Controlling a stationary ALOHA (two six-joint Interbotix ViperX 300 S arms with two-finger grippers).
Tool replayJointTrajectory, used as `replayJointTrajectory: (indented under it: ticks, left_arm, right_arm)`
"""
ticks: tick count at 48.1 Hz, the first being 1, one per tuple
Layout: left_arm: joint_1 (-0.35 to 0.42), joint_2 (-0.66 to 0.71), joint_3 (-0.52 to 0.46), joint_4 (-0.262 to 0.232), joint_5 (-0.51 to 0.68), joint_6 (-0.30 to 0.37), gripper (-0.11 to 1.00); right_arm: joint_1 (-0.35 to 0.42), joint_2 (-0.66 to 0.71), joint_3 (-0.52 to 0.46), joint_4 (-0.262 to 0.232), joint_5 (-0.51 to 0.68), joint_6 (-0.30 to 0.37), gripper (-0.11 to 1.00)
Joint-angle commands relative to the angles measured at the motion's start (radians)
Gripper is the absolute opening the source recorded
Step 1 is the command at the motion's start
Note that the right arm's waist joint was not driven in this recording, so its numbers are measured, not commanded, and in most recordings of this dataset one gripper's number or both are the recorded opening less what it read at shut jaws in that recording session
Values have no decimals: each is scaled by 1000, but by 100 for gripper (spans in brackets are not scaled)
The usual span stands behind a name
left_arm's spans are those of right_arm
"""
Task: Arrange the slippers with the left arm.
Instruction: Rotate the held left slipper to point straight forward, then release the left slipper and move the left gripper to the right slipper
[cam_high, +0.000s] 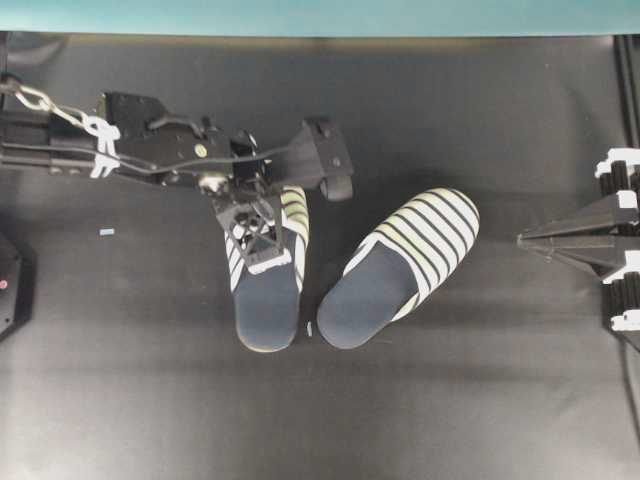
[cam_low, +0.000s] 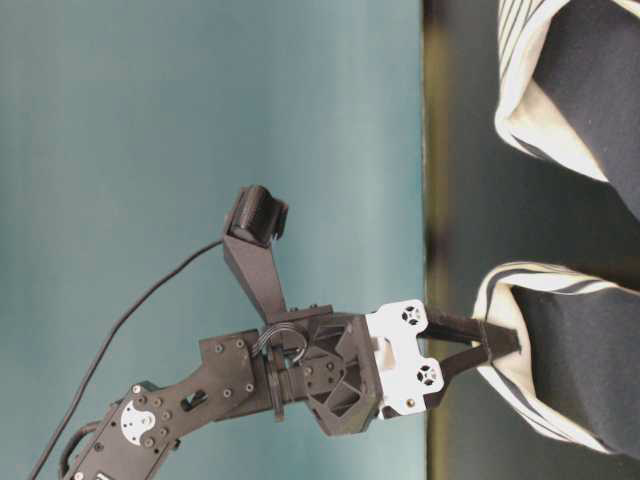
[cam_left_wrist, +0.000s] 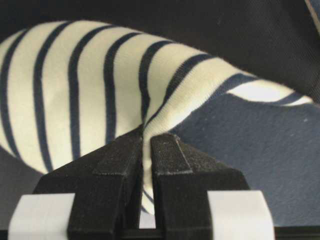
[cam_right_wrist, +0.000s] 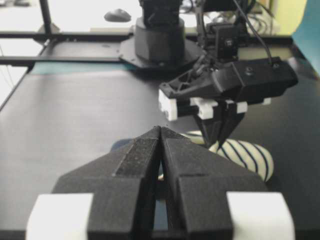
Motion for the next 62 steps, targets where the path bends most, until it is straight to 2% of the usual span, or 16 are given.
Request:
replayJointTrajectory:
  ticks: [1,19,22,26,39,43,46,49,52,57,60,62]
  left_arm:
    - [-14,-6,-8,5,-15,3,1]
    - [-37,-8,0,3,-61,31,2]
    - [-34,-8,3,3,-63,29,5]
    - [-35,-9,5,3,-63,20,16]
    - [-41,-11,8,3,-57,31,76]
    - [-43,-26,5,3,-57,38,85]
    - [-44,-44,-6,3,-60,57,86]
    - [-54,-64,-25,3,-66,109,85]
    - [-69,-83,-46,3,-87,207,85]
    - [-104,-92,-69,3,-179,437,85]
    - [-129,-86,-81,3,-284,601,85]
    - [-137,-74,-87,3,-348,687,85]
  right_arm:
    - [0,5,-6,2,-5,6,-1]
    - [0,5,0,2,-5,6,-1]
    - [0,6,0,2,-3,6,-1]
    - [0,5,0,2,-5,6,-1]
    - [0,6,0,2,-3,6,-1]
    - [0,5,2,2,-5,6,-1]
    - [0,6,2,2,-5,6,-1]
    - [0,5,3,2,-5,8,-1]
    - [0,6,6,2,-8,8,-1]
    - [0,6,11,2,-11,8,-1]
    - [0,6,11,2,-11,6,-1]
    - [0,6,11,2,-11,6,-1]
